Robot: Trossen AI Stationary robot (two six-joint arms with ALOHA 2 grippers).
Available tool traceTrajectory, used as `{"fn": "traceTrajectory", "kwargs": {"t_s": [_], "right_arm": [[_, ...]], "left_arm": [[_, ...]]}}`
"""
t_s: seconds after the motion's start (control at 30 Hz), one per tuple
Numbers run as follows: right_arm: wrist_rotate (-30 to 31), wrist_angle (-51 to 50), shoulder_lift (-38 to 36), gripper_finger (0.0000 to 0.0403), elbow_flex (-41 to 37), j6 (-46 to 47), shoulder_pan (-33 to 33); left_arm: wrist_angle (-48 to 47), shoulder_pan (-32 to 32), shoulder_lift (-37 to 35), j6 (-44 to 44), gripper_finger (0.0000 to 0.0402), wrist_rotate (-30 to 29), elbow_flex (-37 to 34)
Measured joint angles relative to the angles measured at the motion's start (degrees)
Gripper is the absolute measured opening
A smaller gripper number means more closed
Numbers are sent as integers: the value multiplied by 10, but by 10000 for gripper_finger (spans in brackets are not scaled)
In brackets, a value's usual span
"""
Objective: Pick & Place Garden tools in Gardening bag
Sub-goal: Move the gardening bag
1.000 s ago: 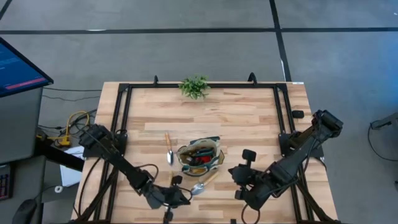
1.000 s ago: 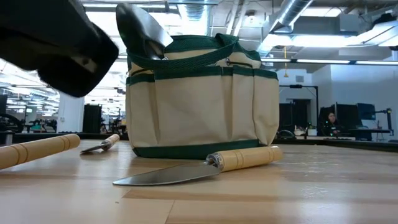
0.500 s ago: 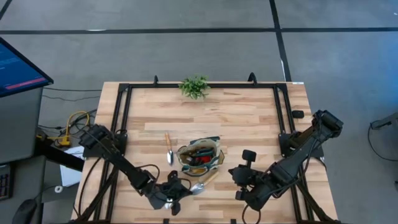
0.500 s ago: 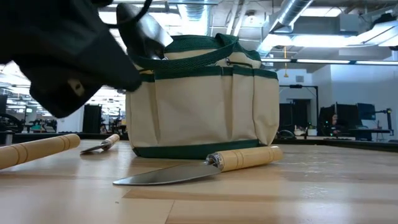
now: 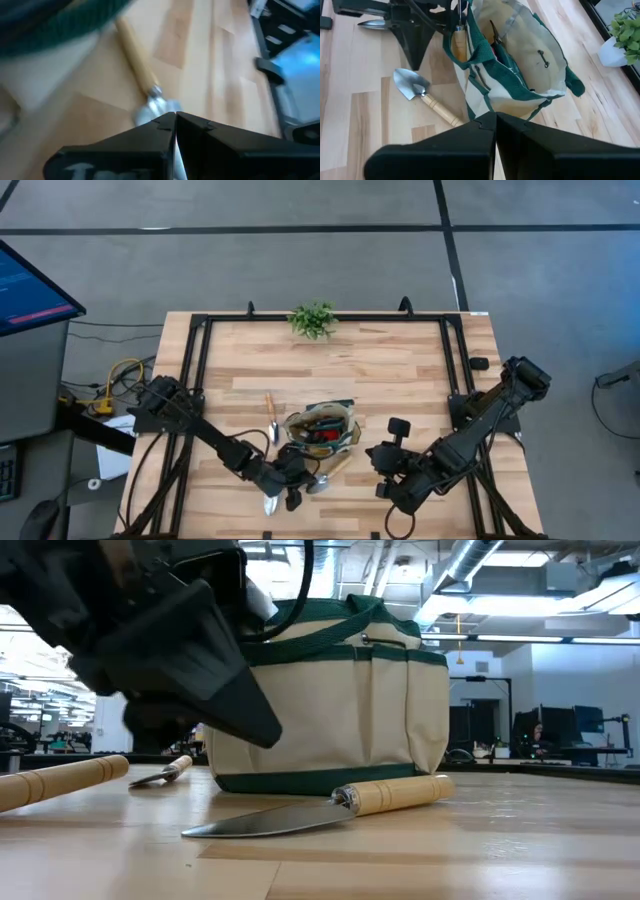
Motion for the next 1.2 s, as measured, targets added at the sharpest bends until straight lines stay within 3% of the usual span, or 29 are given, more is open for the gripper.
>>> {"fn": "traceTrajectory", "kwargs": {"t_s": [0.7,1.2], "right_arm": [[-11,-19,0,0,0,0,-10],[-11,-21,0,0,0,1,-14]], "left_arm": [[6,103,20,62,1,-74,-1],[5,157,20,107,1,-76,-1]]}}
